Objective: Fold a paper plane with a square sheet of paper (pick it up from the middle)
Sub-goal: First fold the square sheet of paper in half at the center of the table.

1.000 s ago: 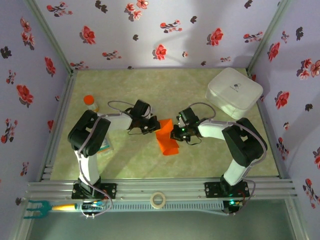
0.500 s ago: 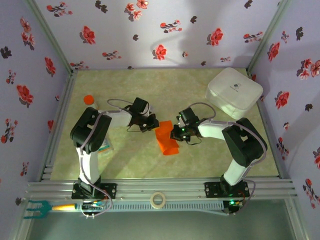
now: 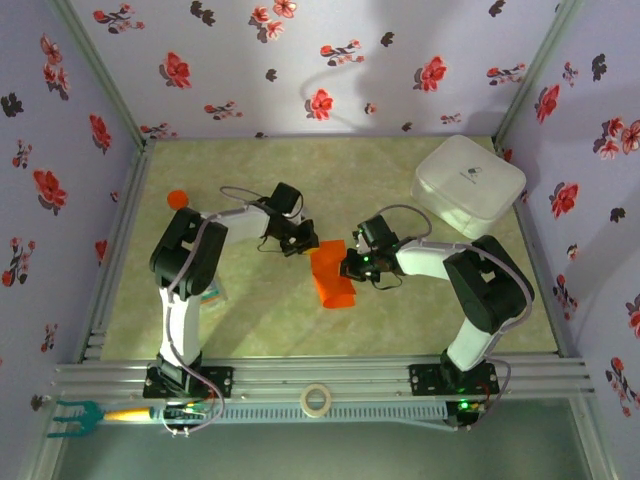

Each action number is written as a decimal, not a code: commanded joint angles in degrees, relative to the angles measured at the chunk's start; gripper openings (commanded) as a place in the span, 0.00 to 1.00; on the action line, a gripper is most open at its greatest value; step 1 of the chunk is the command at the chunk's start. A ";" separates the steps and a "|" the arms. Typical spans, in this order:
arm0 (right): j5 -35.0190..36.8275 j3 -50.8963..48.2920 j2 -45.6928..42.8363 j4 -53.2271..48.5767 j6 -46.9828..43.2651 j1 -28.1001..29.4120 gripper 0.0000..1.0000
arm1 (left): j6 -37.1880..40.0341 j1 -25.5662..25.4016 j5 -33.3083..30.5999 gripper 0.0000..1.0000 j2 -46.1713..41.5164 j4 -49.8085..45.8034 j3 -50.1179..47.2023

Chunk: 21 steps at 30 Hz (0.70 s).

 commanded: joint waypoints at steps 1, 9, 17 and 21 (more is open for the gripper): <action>3.94 -2.80 2.80 -7.79 0.49 -0.28 0.00 | 0.65 2.96 -8.16 0.00 3.09 -3.03 1.14; 3.65 -2.85 2.88 -7.72 0.44 -0.28 0.00 | 0.71 3.89 -8.10 0.01 4.49 -2.68 3.63; 3.77 -2.85 2.83 -7.72 0.64 -0.28 0.00 | 0.77 4.17 -8.01 0.01 3.89 -1.57 4.45; 3.75 -2.94 2.67 -7.72 0.68 -0.28 0.00 | 0.88 4.46 -7.90 0.02 4.41 -2.68 6.20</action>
